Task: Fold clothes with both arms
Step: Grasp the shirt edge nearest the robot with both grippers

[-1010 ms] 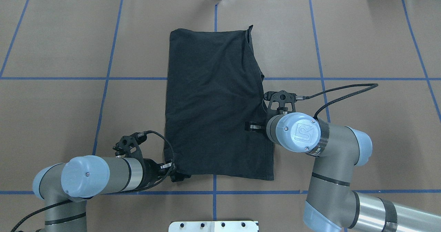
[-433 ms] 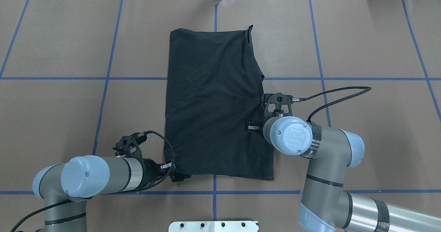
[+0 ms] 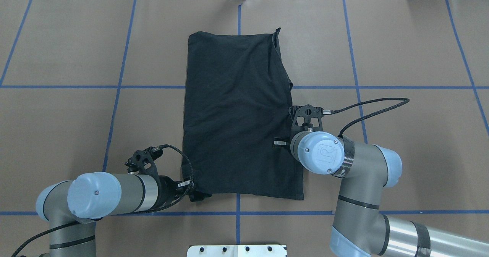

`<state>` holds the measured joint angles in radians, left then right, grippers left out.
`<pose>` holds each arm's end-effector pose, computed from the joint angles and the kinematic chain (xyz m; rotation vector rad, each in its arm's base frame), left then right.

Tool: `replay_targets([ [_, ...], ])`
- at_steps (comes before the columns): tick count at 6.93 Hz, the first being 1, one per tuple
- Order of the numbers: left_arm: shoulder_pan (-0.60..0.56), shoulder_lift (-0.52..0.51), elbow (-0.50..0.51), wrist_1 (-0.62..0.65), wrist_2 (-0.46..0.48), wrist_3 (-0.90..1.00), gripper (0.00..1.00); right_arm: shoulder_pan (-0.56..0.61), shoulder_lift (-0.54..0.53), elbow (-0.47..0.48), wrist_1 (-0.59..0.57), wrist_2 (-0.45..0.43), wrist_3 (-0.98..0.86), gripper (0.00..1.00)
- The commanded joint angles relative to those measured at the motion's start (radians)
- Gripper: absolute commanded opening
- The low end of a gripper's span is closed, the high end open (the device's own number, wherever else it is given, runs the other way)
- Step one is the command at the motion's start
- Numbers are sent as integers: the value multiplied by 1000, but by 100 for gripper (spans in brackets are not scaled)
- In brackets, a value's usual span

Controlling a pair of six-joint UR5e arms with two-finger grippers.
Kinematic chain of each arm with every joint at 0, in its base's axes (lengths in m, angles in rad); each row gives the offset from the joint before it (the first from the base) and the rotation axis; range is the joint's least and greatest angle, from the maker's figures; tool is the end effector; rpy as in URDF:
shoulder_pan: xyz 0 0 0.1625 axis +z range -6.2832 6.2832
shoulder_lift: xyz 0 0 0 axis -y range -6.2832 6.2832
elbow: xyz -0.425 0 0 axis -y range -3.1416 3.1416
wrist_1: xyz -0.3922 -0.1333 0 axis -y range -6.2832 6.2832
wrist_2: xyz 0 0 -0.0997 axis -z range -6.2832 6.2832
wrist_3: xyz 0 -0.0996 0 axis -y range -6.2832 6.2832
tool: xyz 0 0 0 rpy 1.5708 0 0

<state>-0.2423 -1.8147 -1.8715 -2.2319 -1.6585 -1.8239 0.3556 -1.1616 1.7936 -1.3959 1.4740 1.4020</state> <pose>0.5199 -0.2568 0.3140 -0.0839 1.2129 -0.3805 -0.5372 -0.3520 0.3173 0.2979 -0.7565 0.2155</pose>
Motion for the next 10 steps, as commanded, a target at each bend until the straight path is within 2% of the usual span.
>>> replay_targets([
  [1, 0, 0, 0, 0, -1, 0, 0, -15, -1, 0, 0, -7, 0, 70],
  [3, 0, 0, 0, 0, -1, 0, 0, -17, -4, 1, -2, -8, 0, 71],
  [4, 1, 0, 0, 0, -1, 0, 0, -17, -4, 0, -2, -8, 0, 68],
  [5, 1, 0, 0, 0, -1, -1, 0, -17, -1, 0, -2, -8, 2, 57],
  [7, 1, 0, -2, -2, -1, 0, 0, -17, 0, 3, -2, -8, 38, 16],
  [8, 0, 0, -3, 0, -1, -1, 0, -17, 0, 4, -2, -8, 40, 0],
  [10, 0, -1, -5, -2, -1, 0, 0, -15, -1, 6, -2, -8, 41, 0],
])
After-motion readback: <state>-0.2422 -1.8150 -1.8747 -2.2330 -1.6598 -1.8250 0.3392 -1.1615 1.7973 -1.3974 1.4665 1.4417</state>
